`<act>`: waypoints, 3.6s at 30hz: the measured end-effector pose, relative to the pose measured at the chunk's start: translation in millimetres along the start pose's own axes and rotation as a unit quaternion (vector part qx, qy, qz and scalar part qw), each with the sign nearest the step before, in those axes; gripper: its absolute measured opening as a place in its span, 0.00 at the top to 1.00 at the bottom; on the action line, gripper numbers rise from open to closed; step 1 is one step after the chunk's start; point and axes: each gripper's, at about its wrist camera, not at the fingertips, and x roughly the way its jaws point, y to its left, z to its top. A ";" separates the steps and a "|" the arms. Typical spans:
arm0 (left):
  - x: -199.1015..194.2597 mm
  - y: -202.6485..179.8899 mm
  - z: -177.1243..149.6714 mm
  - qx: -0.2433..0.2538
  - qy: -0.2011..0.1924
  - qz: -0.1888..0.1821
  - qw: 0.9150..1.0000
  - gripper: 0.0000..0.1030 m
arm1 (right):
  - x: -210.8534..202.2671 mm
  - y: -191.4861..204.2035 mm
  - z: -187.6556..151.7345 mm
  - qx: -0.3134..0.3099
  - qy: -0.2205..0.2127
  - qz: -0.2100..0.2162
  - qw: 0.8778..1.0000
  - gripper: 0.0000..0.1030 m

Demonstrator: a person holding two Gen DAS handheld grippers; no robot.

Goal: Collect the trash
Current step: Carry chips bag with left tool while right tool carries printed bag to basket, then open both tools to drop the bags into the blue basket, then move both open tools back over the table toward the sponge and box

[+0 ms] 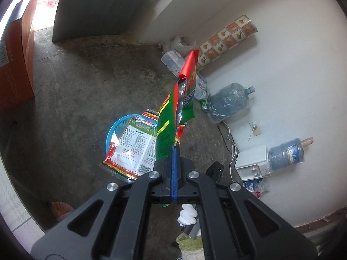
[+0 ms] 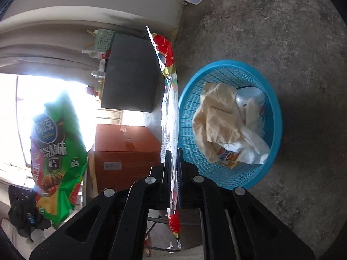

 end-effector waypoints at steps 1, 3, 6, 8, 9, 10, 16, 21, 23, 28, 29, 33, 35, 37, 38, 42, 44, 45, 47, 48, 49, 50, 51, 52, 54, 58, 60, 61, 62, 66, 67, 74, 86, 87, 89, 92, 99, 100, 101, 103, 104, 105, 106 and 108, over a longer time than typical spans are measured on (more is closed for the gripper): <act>8.0 4.4 2.6 -0.007 0.007 0.001 1.000 1.00 | 11.1 -11.6 1.9 0.004 0.008 -0.027 1.000 0.89; 21.5 11.2 5.5 -0.020 0.017 0.000 1.000 1.00 | 24.1 -29.2 3.9 0.010 0.020 -0.082 0.996 0.84; 42.1 14.8 10.8 -0.035 0.031 -0.007 0.999 1.00 | 16.2 -32.9 1.9 0.001 0.010 -0.074 0.997 0.71; 57.8 14.6 13.4 -0.043 0.038 -0.018 0.998 1.00 | 0.6 -29.8 0.4 -0.010 -0.010 -0.071 0.997 0.58; 66.6 14.1 14.6 -0.049 0.043 -0.026 0.998 1.00 | -8.3 -28.5 -0.5 -0.013 -0.018 -0.068 0.997 0.58; 76.0 14.4 15.8 -0.058 0.047 -0.037 0.997 1.00 | -17.1 -28.4 -1.1 -0.013 -0.027 -0.063 0.998 0.58; 162.7 34.2 13.8 -0.125 0.105 -0.026 0.986 0.98 | -66.2 -35.2 -10.5 -0.006 -0.055 -0.041 0.998 0.58; 205.3 75.2 -11.6 -0.163 0.170 0.123 0.964 0.81 | -91.1 -31.7 -11.8 -0.022 -0.071 -0.072 0.995 0.58; 196.7 83.0 -14.8 -0.167 0.173 0.129 0.962 0.80 | -100.2 -20.1 -9.1 -0.048 -0.082 -0.084 0.992 0.58; 153.7 56.9 -1.0 -0.113 0.155 0.127 0.973 0.78 | -103.4 26.2 6.3 -0.132 -0.107 -0.133 0.976 0.58; 141.1 48.1 1.5 -0.095 0.150 0.123 0.976 0.78 | -98.2 36.6 10.9 -0.147 -0.107 -0.140 0.973 0.58; 78.8 15.7 1.9 -0.031 0.131 0.098 0.986 0.70 | -50.8 75.6 24.2 -0.215 -0.082 -0.178 0.957 0.66; 43.2 5.8 -5.4 0.000 0.121 0.084 0.989 0.65 | -11.0 83.6 27.4 -0.233 -0.046 -0.215 0.947 0.73; 3.4 2.5 -18.6 0.025 0.105 0.075 0.991 0.62 | 39.9 73.6 33.0 -0.235 0.012 -0.262 0.936 0.77; -15.0 5.0 -27.1 0.034 0.097 0.074 0.992 0.61 | 65.0 63.2 34.8 -0.227 0.045 -0.284 0.930 0.81; -84.9 34.2 -64.8 0.025 0.070 0.086 0.994 0.61 | 136.0 28.6 32.7 -0.203 0.141 -0.334 0.910 0.90; -120.5 54.4 -82.6 0.004 0.046 0.095 0.994 0.61 | 154.0 19.9 32.2 -0.198 0.156 -0.349 0.903 0.90; -136.9 64.1 -90.7 -0.006 0.033 0.102 0.994 0.61 | 159.2 17.3 33.7 -0.190 0.158 -0.355 0.902 0.90; -168.5 82.4 -105.7 -0.029 0.001 0.127 0.991 0.61 | 167.1 19.3 36.9 -0.189 0.161 -0.370 0.895 0.91; -181.8 90.2 -112.1 -0.039 -0.012 0.134 0.990 0.61 | 170.8 21.5 38.0 -0.195 0.164 -0.380 0.889 0.91; -194.3 98.0 -118.5 -0.051 -0.024 0.138 0.989 0.61 | 173.8 23.9 38.3 -0.203 0.167 -0.388 0.883 0.91; -205.3 104.4 -124.1 -0.062 -0.037 0.140 0.987 0.61 | 175.3 26.2 38.6 -0.209 0.169 -0.395 0.879 0.91; -214.6 110.0 -129.1 -0.070 -0.049 0.142 0.986 0.60 | 175.3 28.0 38.3 -0.212 0.170 -0.398 0.876 0.91; -223.0 115.6 -134.0 -0.080 -0.060 0.147 0.984 0.59 | 173.9 28.7 39.0 -0.210 0.172 -0.398 0.876 0.91; -237.8 123.1 -142.6 -0.096 -0.079 0.153 0.980 0.58 | 165.7 30.2 42.0 -0.194 0.172 -0.388 0.884 0.90; -265.4 131.6 -154.6 -0.110 -0.106 0.145 0.977 0.55 | 137.8 41.1 45.1 -0.176 0.147 -0.353 0.907 0.71; -276.8 134.3 -161.0 -0.111 -0.117 0.147 0.976 0.54 | 122.8 50.4 44.2 -0.180 0.133 -0.337 0.914 0.59; -279.7 134.2 -164.2 -0.113 -0.122 0.145 0.975 0.53 | 114.8 54.1 43.8 -0.180 0.128 -0.328 0.919 0.58; -282.1 133.8 -166.2 -0.115 -0.126 0.140 0.975 0.53 | 107.5 58.7 43.7 -0.178 0.125 -0.319 0.922 0.58; -293.1 133.9 -178.4 -0.117 -0.142 0.126 0.975 0.53 | 77.7 80.5 34.4 -0.183 0.099 -0.279 0.937 0.57; -296.5 134.1 -181.1 -0.117 -0.145 0.125 0.975 0.53 | 73.4 88.2 28.7 -0.185 0.091 -0.267 0.942 0.56; -330.3 148.0 -208.8 -0.137 -0.182 0.133 0.965 0.46 | 9.2 144.4 4.0 -0.230 0.039 -0.191 0.953 0.55; -386.9 223.0 -283.2 -0.260 -0.263 0.173 0.913 0.38 | -22.4 398.5 -165.5 -0.520 0.080 -0.012 0.850 0.36; -390.4 228.3 -288.4 -0.267 -0.268 0.175 0.909 0.37 | -16.0 421.3 -191.1 -0.541 0.093 0.005 0.836 0.35; -396.7 238.0 -297.0 -0.276 -0.277 0.189 0.901 0.37 | 3.1 461.3 -248.0 -0.572 0.125 0.026 0.810 0.35; -408.4 251.4 -297.2 -0.283 -0.285 0.201 0.894 0.37 | 43.1 509.3 -328.6 -0.602 0.171 0.036 0.779 0.35; -446.1 279.8 -237.3 -0.219 -0.257 0.250 0.908 0.22 | 124.9 567.7 -451.7 -0.788 0.117 -0.030 0.604 0.24; -447.0 285.5 -224.9 -0.207 -0.247 0.253 0.912 0.19 | 136.7 569.2 -455.7 -0.807 0.117 -0.038 0.578 0.21; -446.3 292.1 -212.7 -0.198 -0.233 0.260 0.916 0.19 | 148.9 570.9 -456.6 -0.818 0.126 -0.051 0.559 0.21; -440.6 308.1 -189.9 -0.184 -0.206 0.277 0.920 0.18 | 171.8 571.9 -449.7 -0.831 0.140 -0.084 0.532 0.21; -436.5 317.8 -179.4 -0.181 -0.193 0.283 0.922 0.18 | 183.0 571.1 -443.7 -0.832 0.149 -0.096 0.525 0.21; -431.9 328.7 -170.2 -0.183 -0.182 0.287 0.922 0.18 | 191.8 572.5 -437.6 -0.829 0.156 -0.105 0.527 0.21; -427.5 339.3 -162.1 -0.187 -0.172 0.288 0.923 0.18 | 202.3 573.4 -429.7 -0.822 0.169 -0.110 0.533 0.21; -419.9 360.9 -149.7 -0.209 -0.158 0.289 0.921 0.18 | 216.1 571.8 -416.2 -0.810 0.192 -0.116 0.542 0.21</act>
